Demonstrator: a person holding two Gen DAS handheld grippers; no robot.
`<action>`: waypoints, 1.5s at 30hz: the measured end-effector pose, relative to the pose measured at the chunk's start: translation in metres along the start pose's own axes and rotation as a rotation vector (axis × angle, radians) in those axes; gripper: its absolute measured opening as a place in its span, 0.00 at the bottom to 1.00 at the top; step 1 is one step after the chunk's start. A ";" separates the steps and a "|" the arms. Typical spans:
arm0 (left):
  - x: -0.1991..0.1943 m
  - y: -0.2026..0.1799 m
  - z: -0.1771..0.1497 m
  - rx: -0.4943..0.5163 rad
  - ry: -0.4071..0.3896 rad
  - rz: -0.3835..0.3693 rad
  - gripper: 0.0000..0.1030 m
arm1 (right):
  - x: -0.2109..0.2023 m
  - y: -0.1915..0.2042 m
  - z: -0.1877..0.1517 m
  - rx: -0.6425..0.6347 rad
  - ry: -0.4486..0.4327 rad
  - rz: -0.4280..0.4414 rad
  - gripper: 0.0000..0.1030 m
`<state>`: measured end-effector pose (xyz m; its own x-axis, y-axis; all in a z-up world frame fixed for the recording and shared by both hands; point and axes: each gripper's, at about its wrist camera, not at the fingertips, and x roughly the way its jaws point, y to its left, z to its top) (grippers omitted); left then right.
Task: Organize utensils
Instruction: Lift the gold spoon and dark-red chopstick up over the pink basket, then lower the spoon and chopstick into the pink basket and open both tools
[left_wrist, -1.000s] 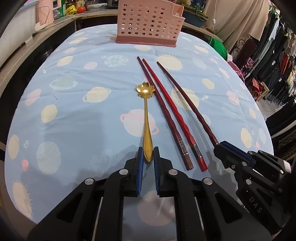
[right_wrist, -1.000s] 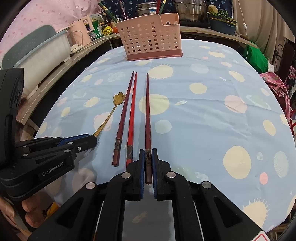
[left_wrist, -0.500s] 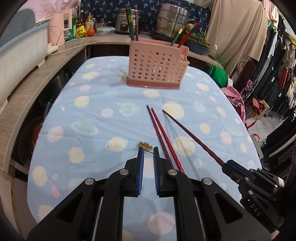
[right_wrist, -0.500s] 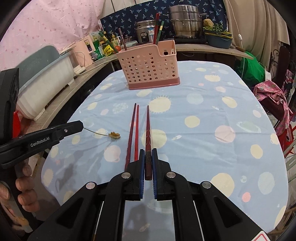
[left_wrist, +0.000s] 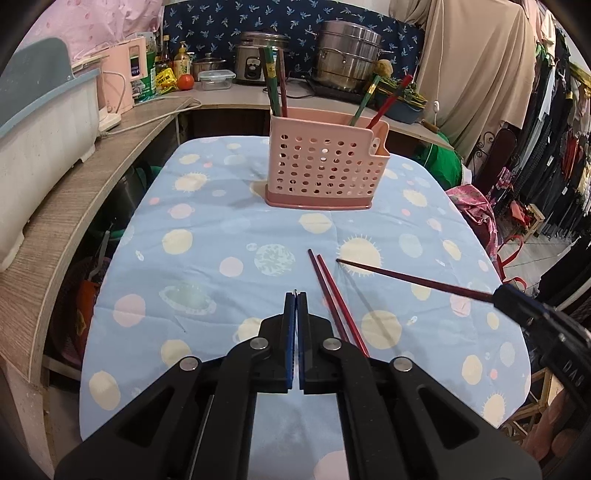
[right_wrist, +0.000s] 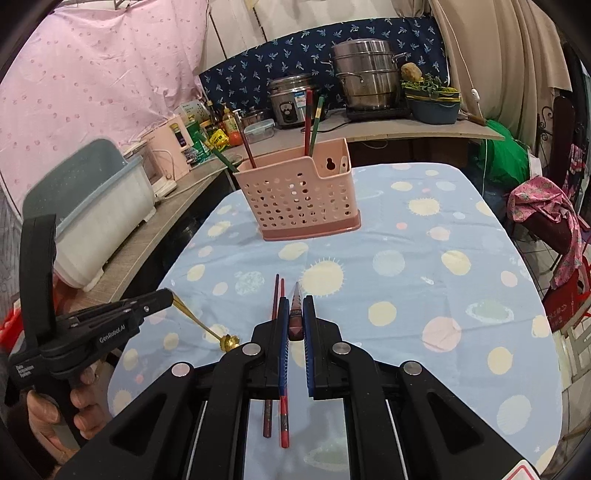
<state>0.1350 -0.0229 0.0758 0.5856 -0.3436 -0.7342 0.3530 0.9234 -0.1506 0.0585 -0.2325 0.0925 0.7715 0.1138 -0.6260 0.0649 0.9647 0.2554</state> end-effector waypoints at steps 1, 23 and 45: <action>-0.001 0.000 0.002 0.004 -0.001 -0.001 0.00 | -0.002 0.000 0.006 -0.001 -0.013 0.003 0.07; -0.029 -0.020 0.138 0.067 -0.165 -0.020 0.01 | -0.020 0.011 0.150 -0.028 -0.290 0.042 0.07; 0.042 -0.023 0.239 0.079 -0.193 0.072 0.01 | 0.075 0.008 0.262 0.016 -0.360 0.000 0.07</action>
<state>0.3259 -0.0993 0.2062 0.7372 -0.3108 -0.6000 0.3570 0.9330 -0.0447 0.2823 -0.2784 0.2408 0.9449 0.0198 -0.3267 0.0728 0.9604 0.2689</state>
